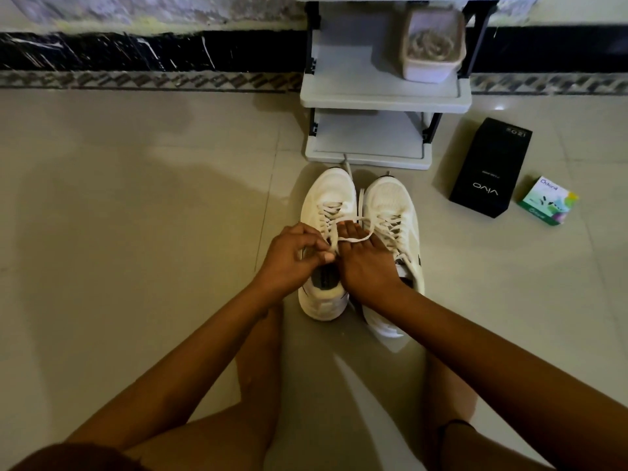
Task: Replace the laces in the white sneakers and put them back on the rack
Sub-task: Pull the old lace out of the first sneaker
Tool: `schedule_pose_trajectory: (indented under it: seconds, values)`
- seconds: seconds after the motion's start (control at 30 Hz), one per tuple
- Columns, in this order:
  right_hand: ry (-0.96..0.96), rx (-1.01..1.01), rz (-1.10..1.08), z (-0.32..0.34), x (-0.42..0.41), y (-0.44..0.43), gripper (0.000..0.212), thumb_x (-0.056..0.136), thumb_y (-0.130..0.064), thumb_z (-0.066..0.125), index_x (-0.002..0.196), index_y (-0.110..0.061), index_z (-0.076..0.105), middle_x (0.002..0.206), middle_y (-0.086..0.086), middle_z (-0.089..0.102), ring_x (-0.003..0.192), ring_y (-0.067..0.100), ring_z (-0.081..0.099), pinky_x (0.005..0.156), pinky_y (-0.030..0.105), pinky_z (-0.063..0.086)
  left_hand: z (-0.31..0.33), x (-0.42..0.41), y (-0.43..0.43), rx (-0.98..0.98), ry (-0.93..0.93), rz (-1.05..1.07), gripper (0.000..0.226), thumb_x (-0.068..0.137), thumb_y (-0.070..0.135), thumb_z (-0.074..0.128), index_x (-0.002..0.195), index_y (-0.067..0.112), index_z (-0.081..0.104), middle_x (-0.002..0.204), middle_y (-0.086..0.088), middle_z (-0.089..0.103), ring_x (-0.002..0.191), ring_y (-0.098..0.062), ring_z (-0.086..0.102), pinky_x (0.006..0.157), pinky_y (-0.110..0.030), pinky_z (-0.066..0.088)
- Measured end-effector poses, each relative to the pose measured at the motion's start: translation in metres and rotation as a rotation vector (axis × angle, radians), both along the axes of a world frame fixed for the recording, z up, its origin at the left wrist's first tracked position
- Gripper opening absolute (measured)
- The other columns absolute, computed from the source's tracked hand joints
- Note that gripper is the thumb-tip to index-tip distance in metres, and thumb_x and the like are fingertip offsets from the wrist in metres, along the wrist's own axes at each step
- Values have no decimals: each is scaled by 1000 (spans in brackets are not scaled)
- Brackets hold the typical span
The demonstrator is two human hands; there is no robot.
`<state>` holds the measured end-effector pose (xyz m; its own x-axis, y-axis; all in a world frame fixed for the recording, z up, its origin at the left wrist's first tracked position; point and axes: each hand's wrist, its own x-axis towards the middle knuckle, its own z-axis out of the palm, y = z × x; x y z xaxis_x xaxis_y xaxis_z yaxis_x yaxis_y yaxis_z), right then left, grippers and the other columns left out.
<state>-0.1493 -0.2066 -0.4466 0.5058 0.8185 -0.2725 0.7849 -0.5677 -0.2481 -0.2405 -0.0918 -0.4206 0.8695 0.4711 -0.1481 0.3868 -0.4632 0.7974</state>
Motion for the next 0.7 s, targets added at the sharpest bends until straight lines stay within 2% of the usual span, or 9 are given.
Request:
schedule_pose_trajectory:
  seconds: [0.07, 0.2, 0.3, 0.37, 0.4, 0.5, 0.53, 0.6, 0.7]
  values:
    - [-12, 5, -1, -3, 0, 1, 63, 99, -35, 36, 149, -4, 13, 155, 18, 18, 143, 31, 17, 116, 37, 11, 0, -2, -6, -128, -11, 5, 7, 78, 12, 73, 84, 10, 73, 91, 4, 59, 100, -19, 56, 91, -30, 45]
    - [-57, 62, -13, -10, 0, 2, 55, 96, -29, 46, 142, -2, 34, 145, 20, 39, 134, 37, 36, 112, 42, 26, 12, -4, -6, -440, -94, 79, 8, 79, 4, 68, 87, 3, 69, 86, 3, 60, 83, 0, 61, 80, -14, 48]
    - [-57, 91, -33, -12, 0, 1, 55, 94, -29, 52, 140, -3, 39, 141, 21, 43, 131, 38, 41, 109, 44, 31, 16, -6, -4, -593, -119, 75, 9, 79, 3, 66, 87, 2, 69, 82, 8, 65, 85, -4, 63, 81, -17, 49]
    - [-43, 76, -15, -9, -1, 1, 57, 97, -31, 45, 145, -4, 30, 148, 19, 34, 137, 36, 32, 113, 41, 24, 18, -7, -3, -563, -129, 87, 6, 78, 7, 68, 84, 9, 69, 84, 8, 65, 89, -9, 63, 84, -23, 48]
    - [-34, 50, 0, -9, 0, 1, 58, 99, -33, 38, 148, -6, 21, 153, 18, 25, 141, 33, 24, 115, 39, 17, 18, -6, -1, -425, -113, 70, 8, 79, 9, 70, 87, 10, 70, 91, 5, 64, 93, -13, 61, 86, -26, 47]
    - [-20, -13, 14, -5, 1, 0, 63, 101, -39, 27, 150, -8, 2, 158, 14, 4, 146, 28, 5, 117, 35, 2, 10, -5, 5, 410, 149, -220, 28, 84, 21, 68, 112, 19, 68, 126, -1, 52, 113, -20, 49, 91, -30, 41]
    - [-5, -30, 10, -2, 1, 0, 65, 101, -40, 26, 150, -9, -2, 158, 14, 0, 146, 27, 1, 117, 35, -1, 8, -7, 5, 596, 230, -280, 30, 87, 24, 64, 117, 24, 65, 133, 0, 48, 117, -22, 47, 91, -31, 40]
    - [15, -75, 10, 0, 1, 0, 67, 101, -39, 26, 149, -8, -7, 158, 14, -6, 146, 27, -4, 116, 35, -5, 7, -8, 2, 755, 243, -286, 27, 85, 23, 66, 112, 24, 68, 127, -4, 55, 110, -27, 55, 82, -33, 46]
    - [16, -101, 23, 3, 1, 1, 68, 101, -39, 28, 149, -7, -8, 158, 15, -6, 146, 27, -4, 117, 36, -3, 1, -11, -3, 833, 215, -318, 32, 62, 16, 85, 92, 18, 73, 97, -9, 68, 77, -28, 66, 55, -29, 51]
